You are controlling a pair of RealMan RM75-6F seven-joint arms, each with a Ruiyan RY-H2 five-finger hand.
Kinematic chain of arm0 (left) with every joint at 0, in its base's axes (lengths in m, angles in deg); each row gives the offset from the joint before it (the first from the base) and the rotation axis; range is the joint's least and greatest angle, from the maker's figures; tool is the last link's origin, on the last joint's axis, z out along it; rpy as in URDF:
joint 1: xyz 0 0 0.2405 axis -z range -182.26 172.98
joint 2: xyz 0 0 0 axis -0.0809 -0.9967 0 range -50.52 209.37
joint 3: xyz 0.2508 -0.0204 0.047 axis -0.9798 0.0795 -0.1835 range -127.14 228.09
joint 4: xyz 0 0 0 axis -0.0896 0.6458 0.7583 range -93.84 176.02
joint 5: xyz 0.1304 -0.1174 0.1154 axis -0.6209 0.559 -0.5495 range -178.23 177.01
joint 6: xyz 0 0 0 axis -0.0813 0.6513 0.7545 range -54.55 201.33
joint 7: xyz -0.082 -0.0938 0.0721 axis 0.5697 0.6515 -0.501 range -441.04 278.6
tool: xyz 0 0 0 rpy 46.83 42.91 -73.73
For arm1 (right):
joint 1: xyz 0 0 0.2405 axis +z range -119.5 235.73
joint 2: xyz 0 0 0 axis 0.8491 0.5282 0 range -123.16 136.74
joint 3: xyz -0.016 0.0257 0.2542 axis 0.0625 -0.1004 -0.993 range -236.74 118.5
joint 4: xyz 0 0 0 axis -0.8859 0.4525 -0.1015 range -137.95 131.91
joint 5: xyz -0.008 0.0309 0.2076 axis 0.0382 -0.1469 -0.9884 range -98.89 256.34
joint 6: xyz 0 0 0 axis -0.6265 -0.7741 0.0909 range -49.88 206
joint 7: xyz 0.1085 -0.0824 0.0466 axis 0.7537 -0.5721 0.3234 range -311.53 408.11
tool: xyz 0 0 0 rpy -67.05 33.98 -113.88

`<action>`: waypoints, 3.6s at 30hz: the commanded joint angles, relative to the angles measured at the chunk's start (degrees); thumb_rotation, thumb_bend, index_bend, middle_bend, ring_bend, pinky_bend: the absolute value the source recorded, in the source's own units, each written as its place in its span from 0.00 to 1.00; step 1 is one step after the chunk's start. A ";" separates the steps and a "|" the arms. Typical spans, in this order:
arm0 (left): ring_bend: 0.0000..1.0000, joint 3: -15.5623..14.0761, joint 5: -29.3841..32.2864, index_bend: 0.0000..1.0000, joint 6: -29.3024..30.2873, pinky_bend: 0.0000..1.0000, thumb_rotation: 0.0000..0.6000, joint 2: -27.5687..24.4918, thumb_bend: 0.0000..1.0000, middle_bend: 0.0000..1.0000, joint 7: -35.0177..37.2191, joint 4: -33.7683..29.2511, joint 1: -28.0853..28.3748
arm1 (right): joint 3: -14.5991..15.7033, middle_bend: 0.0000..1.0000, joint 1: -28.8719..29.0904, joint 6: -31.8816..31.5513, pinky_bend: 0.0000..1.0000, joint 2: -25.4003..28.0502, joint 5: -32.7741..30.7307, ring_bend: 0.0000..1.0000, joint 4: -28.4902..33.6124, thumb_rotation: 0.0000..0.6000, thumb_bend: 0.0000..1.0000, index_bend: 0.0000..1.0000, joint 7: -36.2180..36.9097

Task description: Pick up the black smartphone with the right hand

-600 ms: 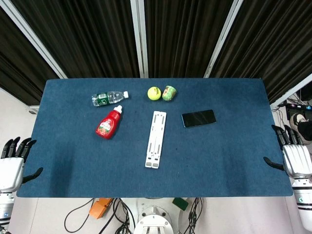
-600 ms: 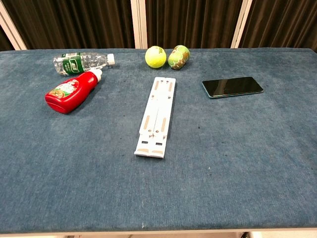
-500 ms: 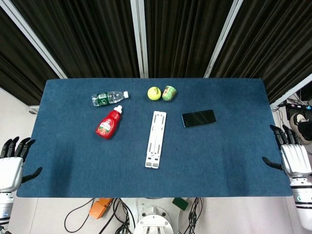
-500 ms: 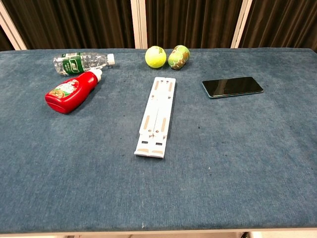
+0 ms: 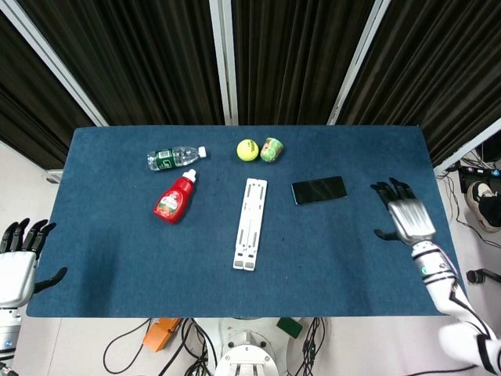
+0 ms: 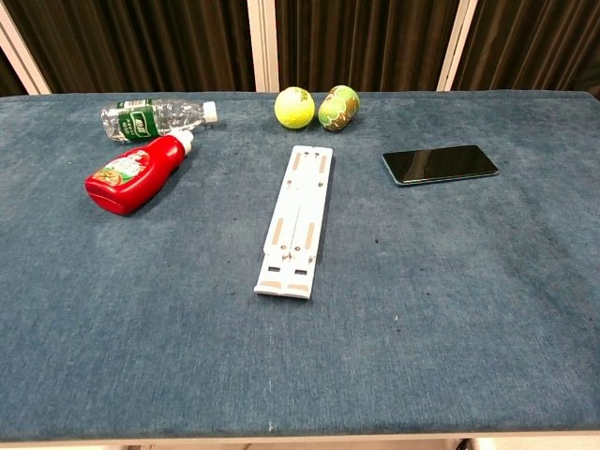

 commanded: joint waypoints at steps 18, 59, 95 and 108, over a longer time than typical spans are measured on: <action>0.02 0.45 2.72 0.15 -1.41 0.00 1.00 -0.81 0.18 0.11 -0.76 -0.70 -0.30 | -3.17 0.15 21.76 21.16 0.13 -24.95 -9.18 0.00 -32.82 1.00 0.39 0.34 -3.34; 0.02 0.79 3.49 0.15 -2.46 0.00 1.00 1.09 0.18 0.11 1.02 2.19 0.06 | 0.28 0.15 22.89 22.01 0.13 -25.40 -6.30 0.01 -36.66 1.00 0.83 0.45 0.49; 0.01 0.46 2.88 0.15 -1.91 0.00 1.00 1.70 0.18 0.11 3.60 4.52 -0.62 | 4.47 0.17 26.96 19.72 0.07 -16.23 -24.01 0.00 -15.02 1.00 0.89 0.02 -23.34; 0.01 1.24 1.92 0.15 -1.54 0.00 1.00 1.75 0.18 0.11 4.62 5.23 0.13 | 5.77 0.15 13.01 -7.13 0.06 0.05 -13.82 0.00 5.47 1.00 0.48 0.02 -18.12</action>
